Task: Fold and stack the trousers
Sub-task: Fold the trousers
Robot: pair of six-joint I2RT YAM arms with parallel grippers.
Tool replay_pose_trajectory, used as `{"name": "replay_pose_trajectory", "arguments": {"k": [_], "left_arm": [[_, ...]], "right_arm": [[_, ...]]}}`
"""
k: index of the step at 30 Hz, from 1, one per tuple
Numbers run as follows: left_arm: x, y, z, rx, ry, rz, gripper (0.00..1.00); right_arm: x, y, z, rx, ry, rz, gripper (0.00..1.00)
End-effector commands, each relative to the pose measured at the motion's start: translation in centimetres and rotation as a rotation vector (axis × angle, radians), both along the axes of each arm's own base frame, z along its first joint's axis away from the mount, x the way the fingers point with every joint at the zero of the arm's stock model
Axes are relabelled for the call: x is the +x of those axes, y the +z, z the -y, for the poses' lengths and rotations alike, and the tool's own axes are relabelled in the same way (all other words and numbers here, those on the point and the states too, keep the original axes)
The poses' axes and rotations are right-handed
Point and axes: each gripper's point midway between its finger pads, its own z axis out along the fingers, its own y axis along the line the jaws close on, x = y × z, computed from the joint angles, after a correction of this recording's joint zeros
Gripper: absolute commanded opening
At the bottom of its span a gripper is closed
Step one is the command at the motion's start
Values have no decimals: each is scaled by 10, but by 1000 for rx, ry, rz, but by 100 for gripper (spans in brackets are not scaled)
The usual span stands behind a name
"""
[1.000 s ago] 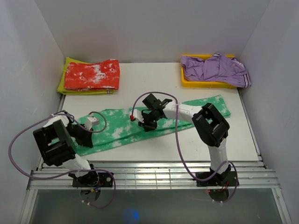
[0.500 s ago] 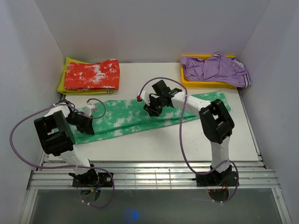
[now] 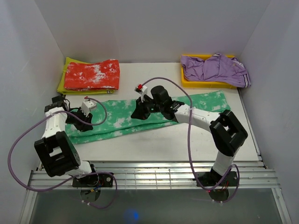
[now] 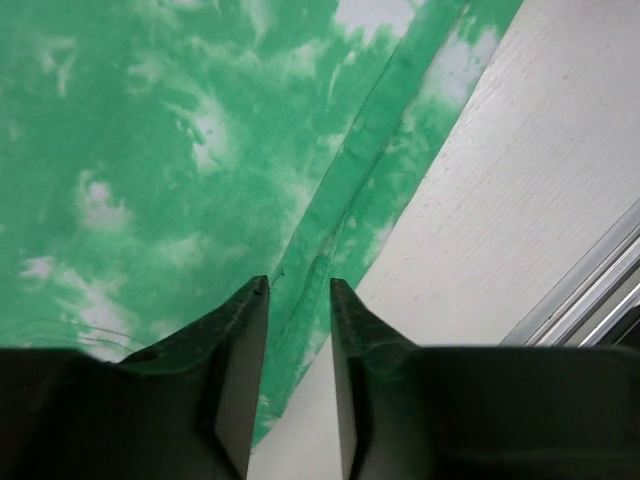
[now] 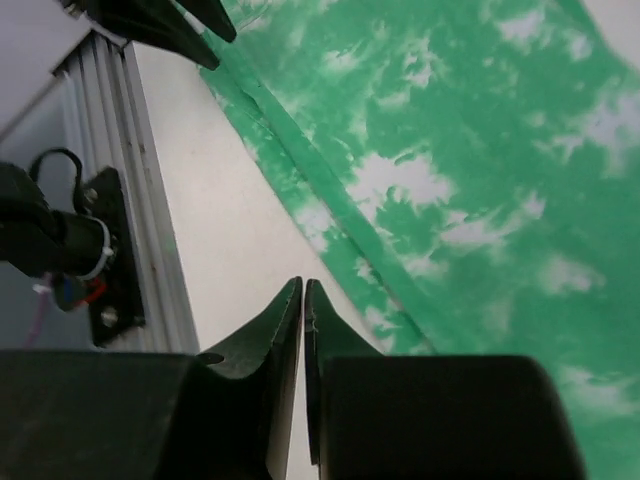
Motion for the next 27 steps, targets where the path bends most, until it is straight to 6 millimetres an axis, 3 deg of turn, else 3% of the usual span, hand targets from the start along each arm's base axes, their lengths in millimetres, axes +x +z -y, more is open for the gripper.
{"name": "replay_pose_trajectory", "arguments": {"k": [1,4,5,6,7,9,10,12,15,16,19,21,24,25,26,27], "left_arm": [[5,32,19,-47,-88,170,44],[7,40,30,-48,-128,215,49],[6,39,33,-52,-136,210,49],[6,36,36,-58,-144,200,50],[8,34,41,-61,-158,199,50],[6,20,46,-74,-150,148,51],[5,16,50,-76,-164,133,51],[4,13,55,-112,-156,103,51],[-8,15,65,-169,-178,106,51],[-12,23,66,-171,-177,150,50],[-23,41,67,-217,-137,270,48],[-26,44,59,-202,-98,322,51],[-35,39,50,-107,-95,397,62],[-36,31,43,-71,-90,380,94],[-24,32,34,-38,-66,417,98],[-29,26,34,-45,-30,380,98]], "right_arm": [[0,9,-13,149,-168,-291,9],[-13,19,-28,226,-172,-453,8],[-16,12,-31,225,-185,-469,8],[-10,8,-34,227,-220,-397,8],[-22,2,-44,197,-192,-322,8],[-18,-6,-57,138,-180,-106,8],[-22,-15,-60,84,-140,46,8],[-15,-21,-56,48,-118,176,8],[5,-28,-54,-48,-80,406,20],[11,-42,-54,-104,-30,498,22],[21,-67,-50,-189,35,621,24],[25,-69,-52,-211,79,674,33],[21,-73,-55,-201,153,646,43],[22,-69,-61,-191,170,639,44],[14,-75,-61,-201,218,595,45],[12,-78,-62,-202,243,572,44]]}}
